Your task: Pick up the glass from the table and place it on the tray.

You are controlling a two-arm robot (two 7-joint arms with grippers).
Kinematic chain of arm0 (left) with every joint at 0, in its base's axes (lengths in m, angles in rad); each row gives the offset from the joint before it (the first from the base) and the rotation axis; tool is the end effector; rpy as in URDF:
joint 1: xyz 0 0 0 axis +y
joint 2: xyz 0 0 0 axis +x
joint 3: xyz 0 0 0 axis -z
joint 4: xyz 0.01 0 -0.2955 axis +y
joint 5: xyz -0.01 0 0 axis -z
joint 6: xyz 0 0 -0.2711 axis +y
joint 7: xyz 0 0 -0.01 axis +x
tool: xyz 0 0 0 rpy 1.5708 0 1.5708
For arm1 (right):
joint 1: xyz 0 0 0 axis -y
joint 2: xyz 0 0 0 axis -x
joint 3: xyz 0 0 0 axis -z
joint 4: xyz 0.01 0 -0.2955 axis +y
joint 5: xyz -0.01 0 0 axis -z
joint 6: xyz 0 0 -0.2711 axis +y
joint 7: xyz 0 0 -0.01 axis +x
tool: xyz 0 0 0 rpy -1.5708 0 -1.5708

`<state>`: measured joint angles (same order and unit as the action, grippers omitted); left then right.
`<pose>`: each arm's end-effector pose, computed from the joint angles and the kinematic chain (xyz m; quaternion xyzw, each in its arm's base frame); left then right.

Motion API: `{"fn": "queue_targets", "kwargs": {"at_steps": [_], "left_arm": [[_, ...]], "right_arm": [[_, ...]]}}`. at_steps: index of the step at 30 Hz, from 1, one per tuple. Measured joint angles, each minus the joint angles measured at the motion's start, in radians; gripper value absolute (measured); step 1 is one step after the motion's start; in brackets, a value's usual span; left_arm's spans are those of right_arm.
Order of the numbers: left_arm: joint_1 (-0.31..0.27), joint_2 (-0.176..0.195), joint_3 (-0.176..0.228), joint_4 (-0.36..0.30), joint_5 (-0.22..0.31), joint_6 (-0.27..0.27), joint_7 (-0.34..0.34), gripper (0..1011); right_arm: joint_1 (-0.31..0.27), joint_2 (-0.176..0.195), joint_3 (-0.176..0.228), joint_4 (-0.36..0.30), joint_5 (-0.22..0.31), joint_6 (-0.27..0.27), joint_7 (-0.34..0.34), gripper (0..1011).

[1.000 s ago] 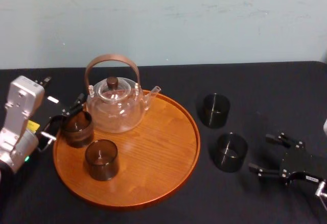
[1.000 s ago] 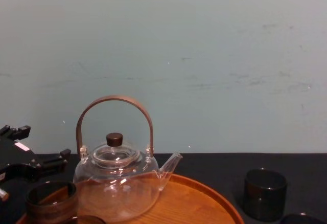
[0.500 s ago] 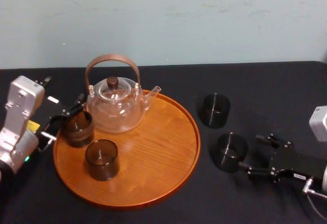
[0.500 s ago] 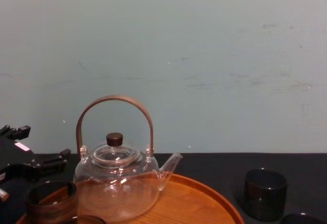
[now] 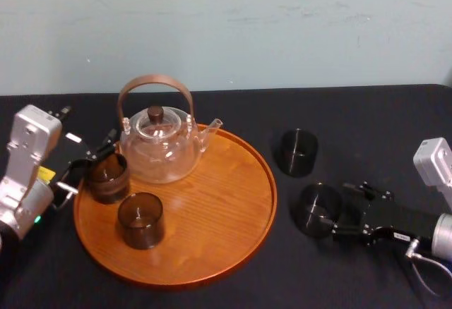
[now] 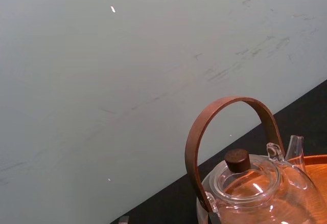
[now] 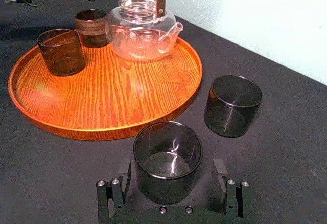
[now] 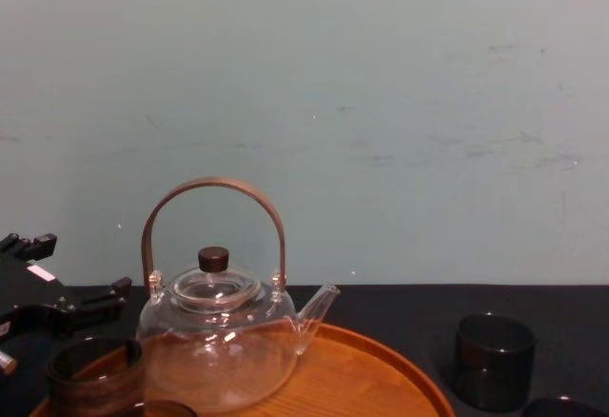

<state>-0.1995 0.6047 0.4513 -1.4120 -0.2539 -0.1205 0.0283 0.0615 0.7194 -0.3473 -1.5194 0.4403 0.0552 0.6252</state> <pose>0.3233 0.0958 -0.2995 0.1415 -0.1325 0.5800 0.7912 0.2911 -0.1367 -0.2889 -0.1838 0.0326 -0.3352 0.9235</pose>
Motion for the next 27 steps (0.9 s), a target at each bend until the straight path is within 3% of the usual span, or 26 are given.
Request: {"fn": "queue_targets", "kwargs": {"at_steps": [14, 27], "left_arm": [[0.000, 0.000, 0.000, 0.000, 0.000, 0.000, 0.000, 1001], [0.000, 0.000, 0.000, 0.000, 0.000, 0.000, 0.000, 1002]], "right_arm": [[0.068, -0.030, -0.045, 0.051, -0.006, 0.020, 0.000, 1002], [0.094, -0.036, -0.070, 0.064, -0.013, 0.023, 0.007, 1002]]}}
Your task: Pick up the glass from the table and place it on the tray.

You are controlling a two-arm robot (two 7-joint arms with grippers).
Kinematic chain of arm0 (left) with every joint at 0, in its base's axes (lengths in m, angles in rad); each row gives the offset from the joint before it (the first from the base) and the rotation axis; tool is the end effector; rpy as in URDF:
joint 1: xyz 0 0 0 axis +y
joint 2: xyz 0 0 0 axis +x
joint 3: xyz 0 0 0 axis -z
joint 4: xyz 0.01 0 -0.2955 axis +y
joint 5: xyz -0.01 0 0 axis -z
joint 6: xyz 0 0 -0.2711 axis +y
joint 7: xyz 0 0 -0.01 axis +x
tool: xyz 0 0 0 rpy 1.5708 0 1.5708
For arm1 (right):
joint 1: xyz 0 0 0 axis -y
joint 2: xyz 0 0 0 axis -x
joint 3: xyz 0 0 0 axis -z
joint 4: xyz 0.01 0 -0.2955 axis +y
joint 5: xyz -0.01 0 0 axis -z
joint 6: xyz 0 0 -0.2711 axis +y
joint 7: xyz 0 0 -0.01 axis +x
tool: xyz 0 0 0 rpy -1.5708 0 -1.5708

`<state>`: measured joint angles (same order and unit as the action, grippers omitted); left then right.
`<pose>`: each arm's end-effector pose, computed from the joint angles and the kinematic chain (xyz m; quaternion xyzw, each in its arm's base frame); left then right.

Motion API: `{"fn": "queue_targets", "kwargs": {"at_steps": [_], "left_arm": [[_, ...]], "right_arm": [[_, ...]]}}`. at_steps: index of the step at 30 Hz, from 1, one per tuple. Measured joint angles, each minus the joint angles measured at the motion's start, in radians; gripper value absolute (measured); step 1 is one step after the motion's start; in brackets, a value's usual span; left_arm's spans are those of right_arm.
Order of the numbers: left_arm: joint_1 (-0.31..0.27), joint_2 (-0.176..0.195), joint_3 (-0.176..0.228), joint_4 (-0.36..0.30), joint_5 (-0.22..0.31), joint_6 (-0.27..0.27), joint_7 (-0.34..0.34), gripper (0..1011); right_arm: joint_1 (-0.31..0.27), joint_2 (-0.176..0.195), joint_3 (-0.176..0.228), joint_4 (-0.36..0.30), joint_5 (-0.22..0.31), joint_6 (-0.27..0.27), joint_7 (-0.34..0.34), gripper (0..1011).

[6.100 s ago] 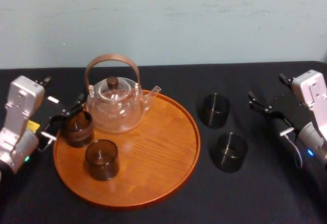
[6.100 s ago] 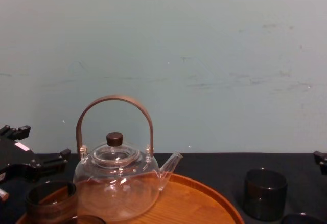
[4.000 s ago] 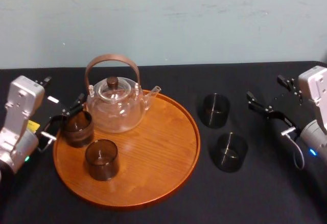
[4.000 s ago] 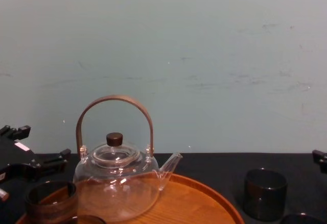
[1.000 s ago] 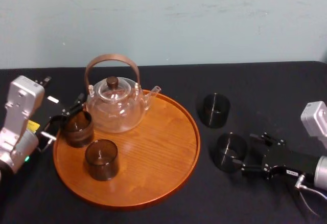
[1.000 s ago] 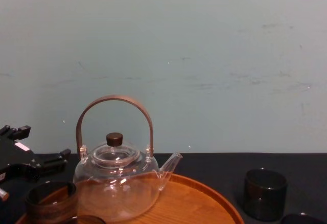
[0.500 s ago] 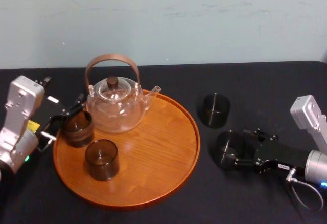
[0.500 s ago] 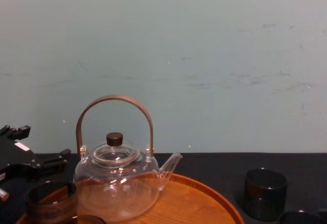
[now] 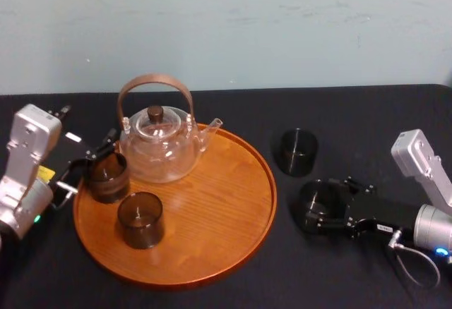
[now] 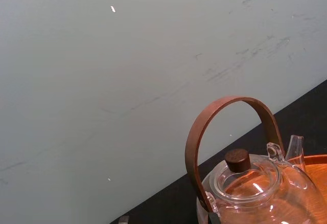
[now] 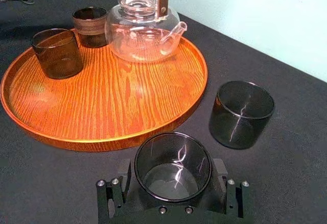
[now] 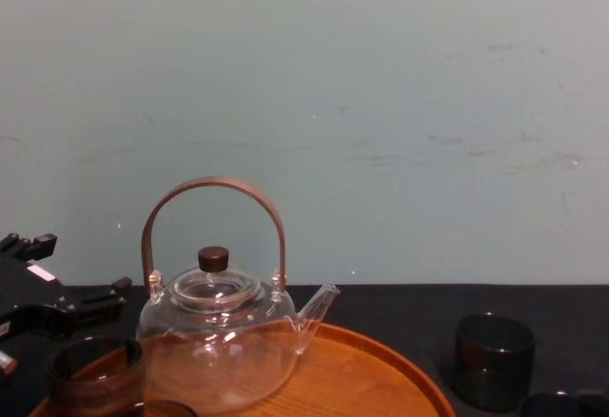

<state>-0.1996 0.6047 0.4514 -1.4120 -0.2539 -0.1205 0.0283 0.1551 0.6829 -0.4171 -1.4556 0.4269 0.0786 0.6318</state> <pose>0.3234 0.0958 -0.2995 0.1415 -0.1325 0.5799 0.7913 0.3120 -0.1228 -0.2917 -0.1902 0.0377 -0.3249 0.9257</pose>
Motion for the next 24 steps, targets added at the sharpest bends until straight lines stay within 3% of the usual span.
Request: {"fn": "queue_targets", "kwargs": {"at_steps": [17, 24], "left_arm": [[0.000, 0.000, 0.000, 0.000, 0.000, 0.000, 0.000, 1001], [0.000, 0.000, 0.000, 0.000, 0.000, 0.000, 0.000, 1001]], "right_arm": [[0.010, -0.004, -0.009, 0.004, -0.009, -0.001, -0.004, 1002], [0.009, -0.003, -0.008, 0.004, -0.007, -0.001, -0.004, 900]]}}
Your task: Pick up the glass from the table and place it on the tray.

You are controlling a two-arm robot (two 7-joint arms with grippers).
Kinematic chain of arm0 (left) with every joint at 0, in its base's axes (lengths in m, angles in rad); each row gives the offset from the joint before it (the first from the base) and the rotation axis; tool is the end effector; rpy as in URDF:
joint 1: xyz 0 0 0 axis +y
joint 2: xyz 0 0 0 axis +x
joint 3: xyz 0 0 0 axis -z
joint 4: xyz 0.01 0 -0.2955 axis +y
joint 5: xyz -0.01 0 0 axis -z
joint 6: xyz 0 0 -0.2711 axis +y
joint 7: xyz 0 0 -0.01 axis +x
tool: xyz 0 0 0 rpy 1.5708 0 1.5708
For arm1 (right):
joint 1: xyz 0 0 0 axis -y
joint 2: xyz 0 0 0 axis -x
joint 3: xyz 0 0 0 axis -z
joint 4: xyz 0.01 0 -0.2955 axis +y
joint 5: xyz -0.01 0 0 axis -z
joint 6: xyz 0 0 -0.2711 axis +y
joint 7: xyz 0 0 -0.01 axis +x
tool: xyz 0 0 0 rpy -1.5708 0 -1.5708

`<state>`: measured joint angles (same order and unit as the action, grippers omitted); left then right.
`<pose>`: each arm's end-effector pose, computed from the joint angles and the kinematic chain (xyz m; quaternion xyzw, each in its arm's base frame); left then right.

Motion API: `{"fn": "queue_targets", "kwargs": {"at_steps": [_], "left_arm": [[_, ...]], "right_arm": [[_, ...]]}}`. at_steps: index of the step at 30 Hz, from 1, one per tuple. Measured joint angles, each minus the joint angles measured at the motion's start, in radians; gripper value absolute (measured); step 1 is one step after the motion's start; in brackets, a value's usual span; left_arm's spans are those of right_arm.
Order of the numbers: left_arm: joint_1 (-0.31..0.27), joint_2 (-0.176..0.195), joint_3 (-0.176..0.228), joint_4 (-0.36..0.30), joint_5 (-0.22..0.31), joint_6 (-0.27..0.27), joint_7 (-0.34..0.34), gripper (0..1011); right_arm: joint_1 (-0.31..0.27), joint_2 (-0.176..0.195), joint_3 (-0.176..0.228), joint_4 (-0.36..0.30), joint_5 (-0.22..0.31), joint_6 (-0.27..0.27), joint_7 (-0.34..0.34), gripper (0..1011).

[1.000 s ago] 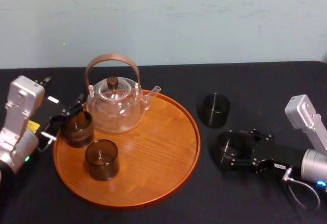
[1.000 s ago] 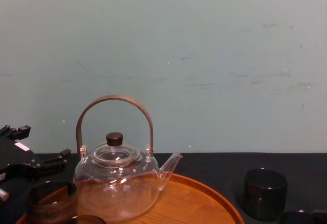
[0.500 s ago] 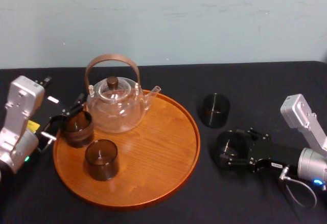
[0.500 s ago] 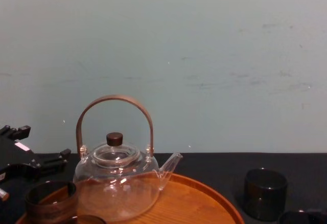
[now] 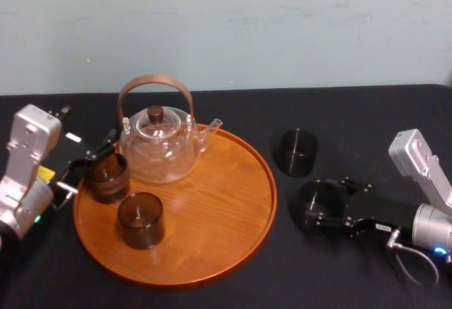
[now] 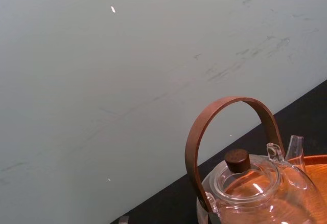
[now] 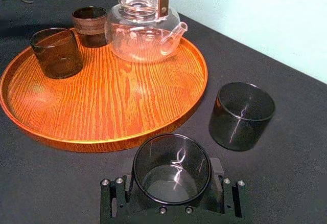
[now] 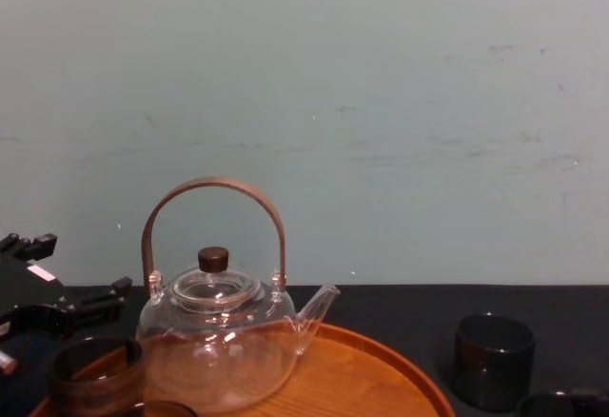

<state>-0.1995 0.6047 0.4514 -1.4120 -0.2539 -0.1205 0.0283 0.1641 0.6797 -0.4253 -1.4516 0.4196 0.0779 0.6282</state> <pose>0.3233 0.0958 -0.2995 0.1415 -0.1325 0.5799 0.7913 0.3139 -0.1209 -0.2916 -0.1925 0.0343 -0.3242 0.9255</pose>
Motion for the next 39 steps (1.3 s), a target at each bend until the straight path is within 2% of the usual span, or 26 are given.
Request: {"fn": "queue_targets", "kwargs": {"at_steps": [17, 21, 32, 39], "left_arm": [[0.000, 0.000, 0.000, 0.000, 0.000, 0.000, 0.000, 1001], [0.000, 0.000, 0.000, 0.000, 0.000, 0.000, 0.000, 1001], [0.000, 0.000, 0.000, 0.000, 0.000, 0.000, 0.000, 1001], [0.000, 0.000, 0.000, 0.000, 0.000, 0.000, 0.000, 1001]], "right_arm": [[-0.001, 0.001, 0.001, 0.000, 0.001, 0.000, 0.001, 899], [-0.012, 0.006, 0.007, -0.007, 0.017, 0.000, 0.004, 900], [-0.022, 0.049, 0.042, -0.092, 0.080, 0.007, 0.029, 900], [0.015, 0.071, 0.028, -0.118, 0.095, 0.026, 0.053, 900]]}}
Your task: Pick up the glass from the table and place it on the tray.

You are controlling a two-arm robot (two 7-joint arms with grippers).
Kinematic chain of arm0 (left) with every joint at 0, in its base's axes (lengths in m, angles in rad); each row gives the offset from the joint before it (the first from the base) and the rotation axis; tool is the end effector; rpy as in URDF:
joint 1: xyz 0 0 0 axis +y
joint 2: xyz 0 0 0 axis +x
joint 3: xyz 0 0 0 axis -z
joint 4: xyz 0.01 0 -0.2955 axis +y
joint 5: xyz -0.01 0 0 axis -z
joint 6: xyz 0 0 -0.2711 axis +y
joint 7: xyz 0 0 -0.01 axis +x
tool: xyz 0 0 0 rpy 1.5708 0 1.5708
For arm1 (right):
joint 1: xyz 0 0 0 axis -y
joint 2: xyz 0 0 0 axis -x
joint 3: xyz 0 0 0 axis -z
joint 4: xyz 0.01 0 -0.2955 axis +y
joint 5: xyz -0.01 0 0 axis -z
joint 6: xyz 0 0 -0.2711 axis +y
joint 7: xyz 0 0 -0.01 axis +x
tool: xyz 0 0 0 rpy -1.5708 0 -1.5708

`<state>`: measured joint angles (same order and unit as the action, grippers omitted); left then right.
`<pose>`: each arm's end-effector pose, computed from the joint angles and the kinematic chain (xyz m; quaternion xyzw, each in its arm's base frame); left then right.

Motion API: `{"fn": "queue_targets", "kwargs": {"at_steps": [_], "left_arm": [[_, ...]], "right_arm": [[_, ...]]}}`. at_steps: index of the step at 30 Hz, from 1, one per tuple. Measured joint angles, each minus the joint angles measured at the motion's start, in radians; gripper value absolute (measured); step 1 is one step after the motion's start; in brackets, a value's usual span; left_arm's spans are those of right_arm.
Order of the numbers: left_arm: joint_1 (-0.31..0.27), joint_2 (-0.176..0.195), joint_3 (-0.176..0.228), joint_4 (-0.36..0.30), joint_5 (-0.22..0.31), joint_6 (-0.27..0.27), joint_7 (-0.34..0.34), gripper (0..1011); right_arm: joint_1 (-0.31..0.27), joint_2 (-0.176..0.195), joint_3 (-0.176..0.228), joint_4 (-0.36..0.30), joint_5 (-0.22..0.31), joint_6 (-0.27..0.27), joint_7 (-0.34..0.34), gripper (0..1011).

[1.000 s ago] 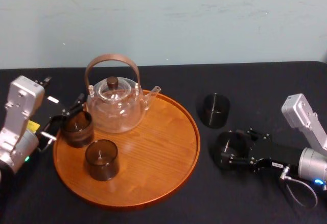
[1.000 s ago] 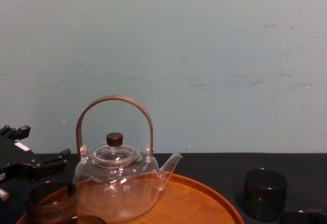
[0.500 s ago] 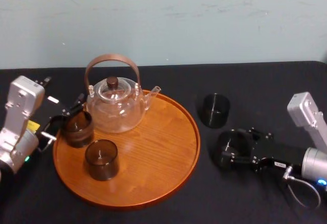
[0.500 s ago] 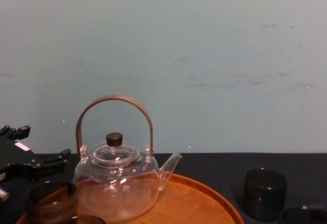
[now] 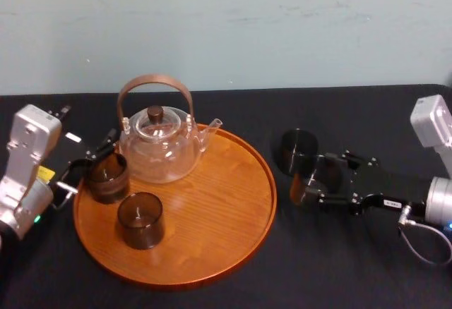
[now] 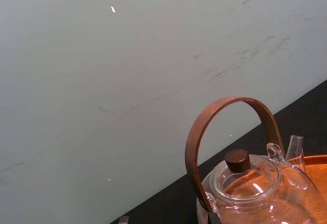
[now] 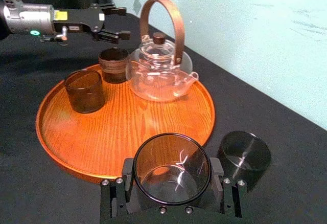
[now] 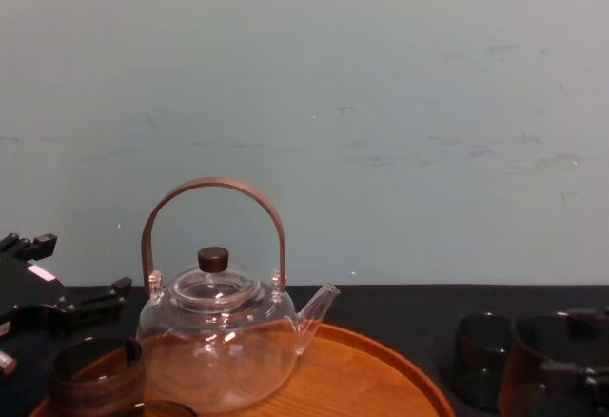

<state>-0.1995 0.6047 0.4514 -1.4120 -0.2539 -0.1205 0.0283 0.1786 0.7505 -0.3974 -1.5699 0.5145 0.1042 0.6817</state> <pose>0.3233 0.0958 -0.2995 0.1415 -0.1325 0.5799 0.7913 0.3174 -0.1264 -0.2490 -0.1582 0.0141 -0.2929 0.9429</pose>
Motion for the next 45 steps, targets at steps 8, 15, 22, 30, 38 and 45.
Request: {"fn": "queue_targets", "kwargs": {"at_steps": [8, 15, 22, 30, 38, 45], "left_arm": [[0.000, 0.000, 0.000, 0.000, 0.000, 0.000, 0.000, 1001], [0.000, 0.000, 0.000, 0.000, 0.000, 0.000, 0.000, 1001], [0.000, 0.000, 0.000, 0.000, 0.000, 0.000, 0.000, 1001], [0.000, 0.000, 0.000, 0.000, 0.000, 0.000, 0.000, 1001], [0.000, 0.000, 0.000, 0.000, 0.000, 0.000, 0.000, 1001], [0.000, 0.000, 0.000, 0.000, 0.000, 0.000, 0.000, 1001]], "right_arm": [[0.060, -0.005, -0.049, 0.006, -0.006, 0.013, 0.031, 900], [0.126, -0.031, -0.106, 0.025, -0.023, 0.013, 0.065, 899], [0.189, -0.077, -0.168, 0.058, -0.037, 0.013, 0.089, 900], [0.231, -0.125, -0.224, 0.090, -0.041, 0.008, 0.100, 900], [0.243, -0.165, -0.255, 0.114, -0.041, 0.003, 0.086, 900], [0.251, -0.190, -0.276, 0.148, -0.040, -0.001, 0.082, 900]]}}
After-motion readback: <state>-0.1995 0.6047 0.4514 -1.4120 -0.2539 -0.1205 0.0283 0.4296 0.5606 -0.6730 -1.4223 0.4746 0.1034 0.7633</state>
